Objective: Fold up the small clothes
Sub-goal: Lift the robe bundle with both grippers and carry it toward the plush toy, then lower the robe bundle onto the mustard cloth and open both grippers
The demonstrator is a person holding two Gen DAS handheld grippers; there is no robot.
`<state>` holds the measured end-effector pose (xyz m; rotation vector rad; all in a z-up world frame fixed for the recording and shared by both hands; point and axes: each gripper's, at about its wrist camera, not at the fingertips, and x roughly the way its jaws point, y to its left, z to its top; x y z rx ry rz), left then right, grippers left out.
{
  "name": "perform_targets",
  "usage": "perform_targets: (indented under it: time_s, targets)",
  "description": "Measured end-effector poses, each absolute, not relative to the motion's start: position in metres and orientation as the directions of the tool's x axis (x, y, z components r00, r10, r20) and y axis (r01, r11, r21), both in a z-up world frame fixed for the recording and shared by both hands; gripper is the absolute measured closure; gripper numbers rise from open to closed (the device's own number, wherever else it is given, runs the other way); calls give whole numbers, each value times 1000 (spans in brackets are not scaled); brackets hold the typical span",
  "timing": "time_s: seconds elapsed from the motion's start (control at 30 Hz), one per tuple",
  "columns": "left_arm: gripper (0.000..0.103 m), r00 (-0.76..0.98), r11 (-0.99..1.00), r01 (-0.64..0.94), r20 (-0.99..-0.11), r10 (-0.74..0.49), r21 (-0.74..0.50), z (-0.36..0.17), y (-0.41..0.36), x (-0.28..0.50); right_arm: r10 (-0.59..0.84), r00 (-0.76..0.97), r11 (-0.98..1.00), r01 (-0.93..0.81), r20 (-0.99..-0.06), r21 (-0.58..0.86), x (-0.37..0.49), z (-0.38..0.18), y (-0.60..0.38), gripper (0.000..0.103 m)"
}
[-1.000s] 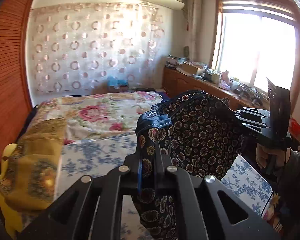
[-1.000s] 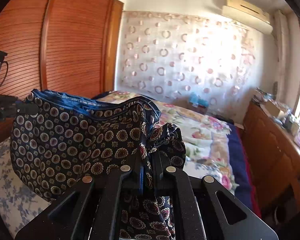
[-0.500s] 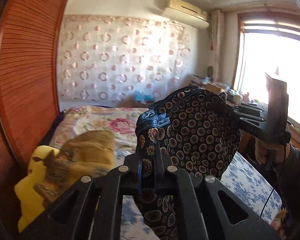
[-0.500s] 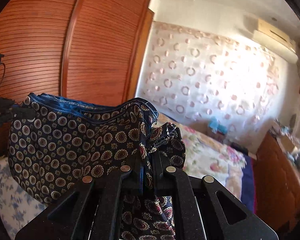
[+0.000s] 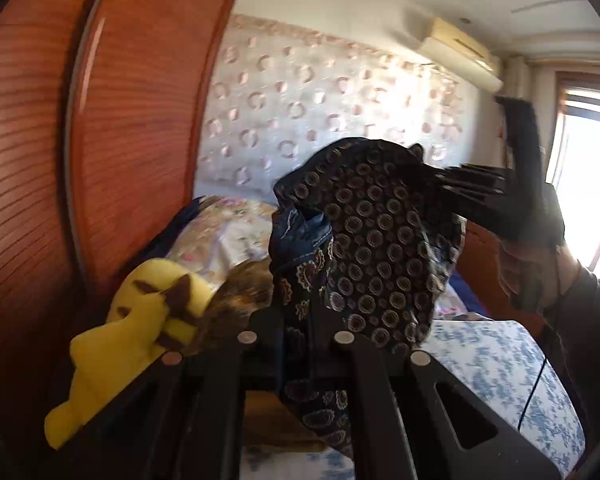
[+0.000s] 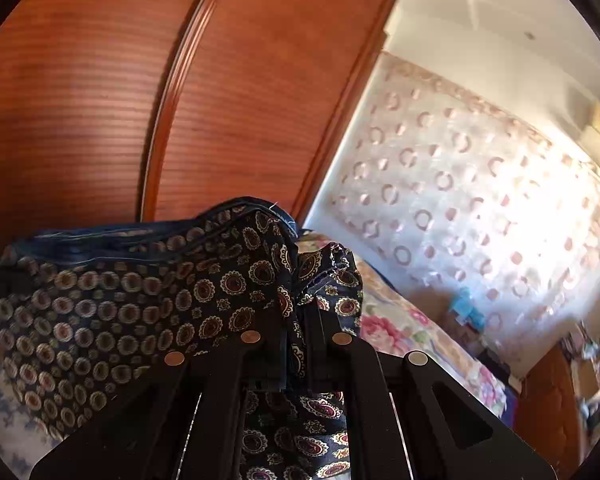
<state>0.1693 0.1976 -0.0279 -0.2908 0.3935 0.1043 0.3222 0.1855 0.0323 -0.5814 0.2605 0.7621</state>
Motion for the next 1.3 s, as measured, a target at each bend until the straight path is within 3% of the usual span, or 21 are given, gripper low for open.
perform_targets:
  time_s: [0.17, 0.3, 0.33, 0.37, 0.47, 0.7, 0.93, 1.3]
  targets:
    - [99, 885, 943, -226, -455, 94, -246, -57, 214, 172, 545, 683, 538, -730, -486, -422, 348, -5, 250, 99]
    - [97, 860, 939, -247, -500, 98, -240, -71, 222, 177, 492, 679, 576, -723, -544, -382, 371, -33, 277, 92]
    - [93, 855, 940, -252, -508, 105, -231, -72, 223, 178, 487, 679, 589, -720, -549, -368, 375, -35, 281, 83]
    - [92, 853, 941, -253, -511, 108, -224, -75, 223, 178, 487, 677, 601, -718, -553, -351, 376, -36, 279, 67]
    - [84, 854, 943, -255, -507, 116, -213, -73, 221, 173, 502, 675, 632, -713, -541, -303, 377, -32, 270, 43]
    - [65, 871, 961, -228, -474, 128, -159, -56, 208, 157, 531, 583, 631, -757, -615, -172, 378, -49, 247, 39]
    - [62, 886, 966, -212, -446, 127, -146, -45, 200, 145, 511, 526, 657, -749, -680, -85, 389, -86, 244, 38]
    - [57, 861, 973, -220, -483, 156, -77, -42, 190, 149, 543, 498, 672, -740, -677, -6, 381, -87, 228, 28]
